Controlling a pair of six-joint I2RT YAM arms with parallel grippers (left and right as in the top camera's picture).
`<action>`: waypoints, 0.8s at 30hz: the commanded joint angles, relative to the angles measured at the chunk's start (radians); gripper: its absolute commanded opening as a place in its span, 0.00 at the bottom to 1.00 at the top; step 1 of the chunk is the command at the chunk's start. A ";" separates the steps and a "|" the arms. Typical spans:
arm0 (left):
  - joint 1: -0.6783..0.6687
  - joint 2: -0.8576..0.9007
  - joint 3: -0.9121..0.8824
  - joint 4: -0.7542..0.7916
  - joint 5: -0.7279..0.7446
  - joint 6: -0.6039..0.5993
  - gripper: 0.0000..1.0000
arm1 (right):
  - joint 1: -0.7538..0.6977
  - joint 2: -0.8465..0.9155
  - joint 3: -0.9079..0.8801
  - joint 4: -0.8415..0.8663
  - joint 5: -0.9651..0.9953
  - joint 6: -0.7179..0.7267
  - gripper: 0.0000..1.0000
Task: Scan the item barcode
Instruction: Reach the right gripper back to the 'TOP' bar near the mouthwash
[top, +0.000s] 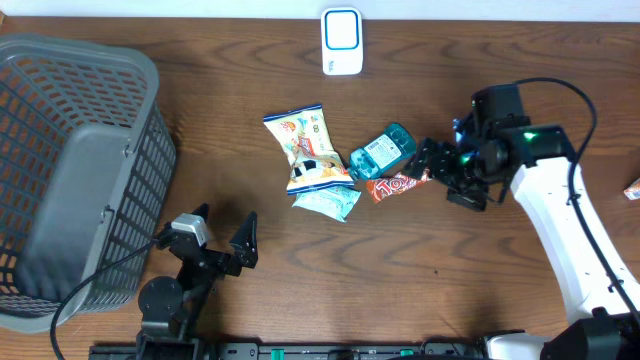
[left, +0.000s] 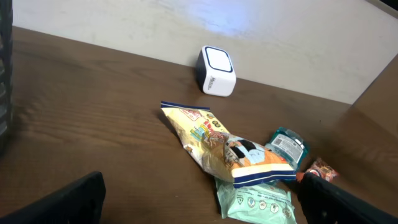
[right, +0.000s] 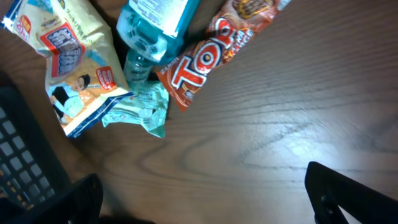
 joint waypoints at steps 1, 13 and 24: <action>-0.004 -0.005 -0.027 -0.014 0.006 -0.002 0.99 | 0.043 0.003 -0.034 0.061 -0.002 0.020 0.99; -0.004 -0.005 -0.027 -0.014 0.006 -0.002 0.99 | 0.158 0.037 -0.051 0.231 0.116 0.013 0.99; -0.004 -0.005 -0.027 -0.014 0.006 -0.002 0.99 | 0.224 0.231 -0.051 0.318 0.275 -0.024 0.69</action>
